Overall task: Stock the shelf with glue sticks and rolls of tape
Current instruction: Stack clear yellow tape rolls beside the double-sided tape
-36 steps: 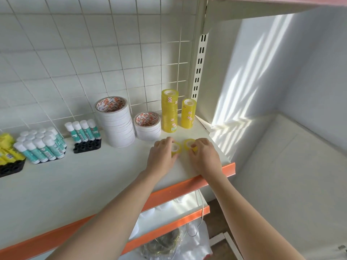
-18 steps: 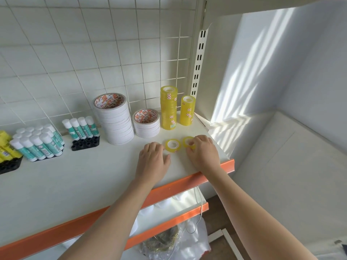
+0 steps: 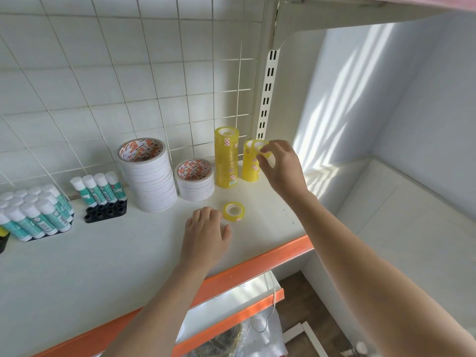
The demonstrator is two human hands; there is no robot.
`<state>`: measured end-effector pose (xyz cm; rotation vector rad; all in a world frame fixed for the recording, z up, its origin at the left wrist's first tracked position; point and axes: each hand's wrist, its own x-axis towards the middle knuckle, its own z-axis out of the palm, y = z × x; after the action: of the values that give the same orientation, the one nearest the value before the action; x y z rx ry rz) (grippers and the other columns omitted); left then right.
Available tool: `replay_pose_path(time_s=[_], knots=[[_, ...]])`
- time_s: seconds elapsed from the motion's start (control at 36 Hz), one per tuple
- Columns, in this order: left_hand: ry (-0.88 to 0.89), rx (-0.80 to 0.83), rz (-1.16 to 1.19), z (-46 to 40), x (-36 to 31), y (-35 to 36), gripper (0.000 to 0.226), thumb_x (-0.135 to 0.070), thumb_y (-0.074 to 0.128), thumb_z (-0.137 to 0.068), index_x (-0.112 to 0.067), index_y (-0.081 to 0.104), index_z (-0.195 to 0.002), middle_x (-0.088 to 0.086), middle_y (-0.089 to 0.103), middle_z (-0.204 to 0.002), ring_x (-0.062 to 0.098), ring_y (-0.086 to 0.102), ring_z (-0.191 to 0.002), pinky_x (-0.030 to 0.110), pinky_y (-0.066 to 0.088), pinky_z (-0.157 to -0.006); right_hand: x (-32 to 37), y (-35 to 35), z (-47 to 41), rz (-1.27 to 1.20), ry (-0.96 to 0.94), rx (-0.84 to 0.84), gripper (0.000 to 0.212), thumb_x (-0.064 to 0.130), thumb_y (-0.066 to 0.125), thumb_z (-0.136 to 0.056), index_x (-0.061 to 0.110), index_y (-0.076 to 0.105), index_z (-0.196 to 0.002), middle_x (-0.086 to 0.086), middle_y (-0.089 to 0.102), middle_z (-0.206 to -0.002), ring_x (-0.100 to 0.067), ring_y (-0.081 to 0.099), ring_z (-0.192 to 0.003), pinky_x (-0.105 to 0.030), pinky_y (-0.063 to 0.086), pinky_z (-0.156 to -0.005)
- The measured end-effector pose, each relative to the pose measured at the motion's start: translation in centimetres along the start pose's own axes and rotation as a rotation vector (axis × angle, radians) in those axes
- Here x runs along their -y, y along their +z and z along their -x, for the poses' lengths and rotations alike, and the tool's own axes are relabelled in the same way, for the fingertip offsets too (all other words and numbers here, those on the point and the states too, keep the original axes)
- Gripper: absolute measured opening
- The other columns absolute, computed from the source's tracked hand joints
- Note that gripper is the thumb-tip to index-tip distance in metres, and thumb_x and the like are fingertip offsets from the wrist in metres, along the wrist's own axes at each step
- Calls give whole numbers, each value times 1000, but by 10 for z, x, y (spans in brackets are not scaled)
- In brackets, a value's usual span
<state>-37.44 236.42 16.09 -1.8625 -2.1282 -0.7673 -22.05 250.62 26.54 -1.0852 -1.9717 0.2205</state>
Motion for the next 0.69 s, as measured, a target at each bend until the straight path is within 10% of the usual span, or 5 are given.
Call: replay_pose_path(time_s=[0.69], knots=[[10, 6, -46, 0, -2, -5, 19, -26, 70, -75, -15, 56, -82, 2, 57, -85, 26, 54, -82, 40, 47, -69, 0, 22, -41, 91, 106, 170, 20, 17, 63, -90, 4, 65, -105, -15, 59, -114, -30, 57, -96, -28, 40, -74]])
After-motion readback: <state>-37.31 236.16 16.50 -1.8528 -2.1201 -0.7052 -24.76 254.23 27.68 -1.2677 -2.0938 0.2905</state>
